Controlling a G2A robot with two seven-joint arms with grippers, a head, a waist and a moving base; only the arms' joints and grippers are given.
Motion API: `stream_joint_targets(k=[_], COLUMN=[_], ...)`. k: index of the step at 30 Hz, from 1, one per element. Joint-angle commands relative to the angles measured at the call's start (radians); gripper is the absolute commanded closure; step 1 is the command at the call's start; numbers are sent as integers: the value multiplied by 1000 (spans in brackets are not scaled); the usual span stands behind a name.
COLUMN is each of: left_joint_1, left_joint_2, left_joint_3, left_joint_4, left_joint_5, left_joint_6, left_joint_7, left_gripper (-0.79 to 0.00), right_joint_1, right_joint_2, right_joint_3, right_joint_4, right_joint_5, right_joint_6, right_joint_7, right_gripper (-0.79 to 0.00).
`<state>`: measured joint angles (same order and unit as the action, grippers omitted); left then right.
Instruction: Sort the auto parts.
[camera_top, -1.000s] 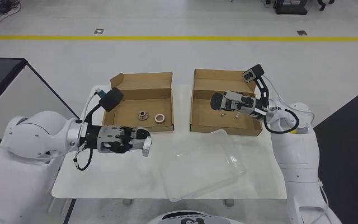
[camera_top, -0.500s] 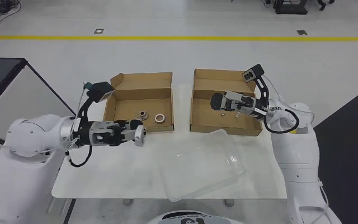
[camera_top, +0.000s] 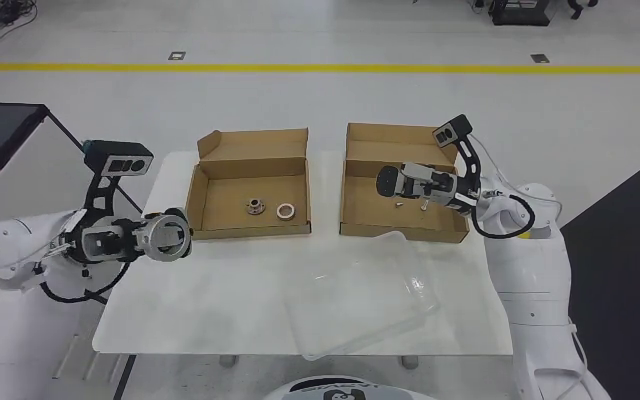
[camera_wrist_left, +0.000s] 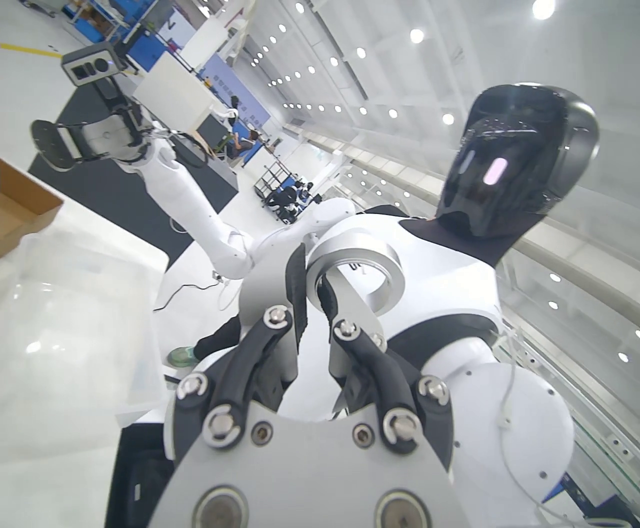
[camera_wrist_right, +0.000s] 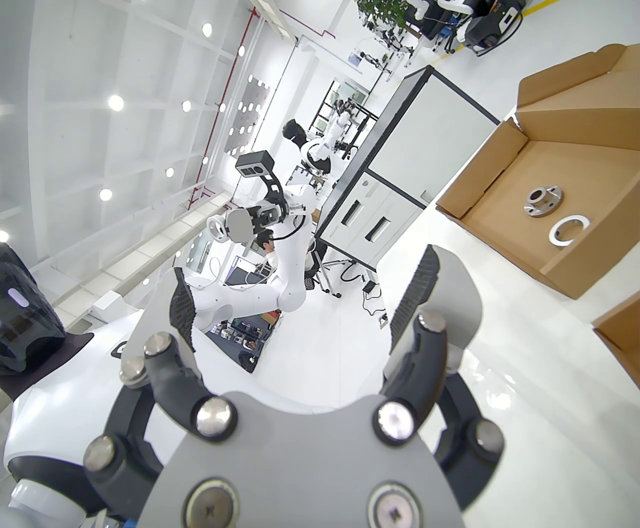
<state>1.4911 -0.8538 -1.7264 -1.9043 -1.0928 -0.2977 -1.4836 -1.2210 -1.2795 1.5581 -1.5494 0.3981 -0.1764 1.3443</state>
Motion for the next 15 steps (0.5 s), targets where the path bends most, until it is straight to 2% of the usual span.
stream_joint_targets(k=[1, 12, 15], left_joint_1=[4, 24, 26], left_joint_2=[-2, -16, -17], left_joint_3=[-8, -7, -19], left_joint_4=[11, 10, 21], left_joint_5=[-35, -192, -193], left_joint_6=[4, 40, 41], left_joint_7=[-26, -52, -52], left_gripper=[0, 0, 0], right_joint_1=[0, 0, 0], right_joint_2=[0, 0, 0], right_joint_3=[0, 0, 0], right_joint_4=[0, 0, 0], right_joint_5=[0, 0, 0], right_joint_6=[0, 0, 0], right_joint_7=[0, 0, 0], right_gripper=[-785, -785, -785])
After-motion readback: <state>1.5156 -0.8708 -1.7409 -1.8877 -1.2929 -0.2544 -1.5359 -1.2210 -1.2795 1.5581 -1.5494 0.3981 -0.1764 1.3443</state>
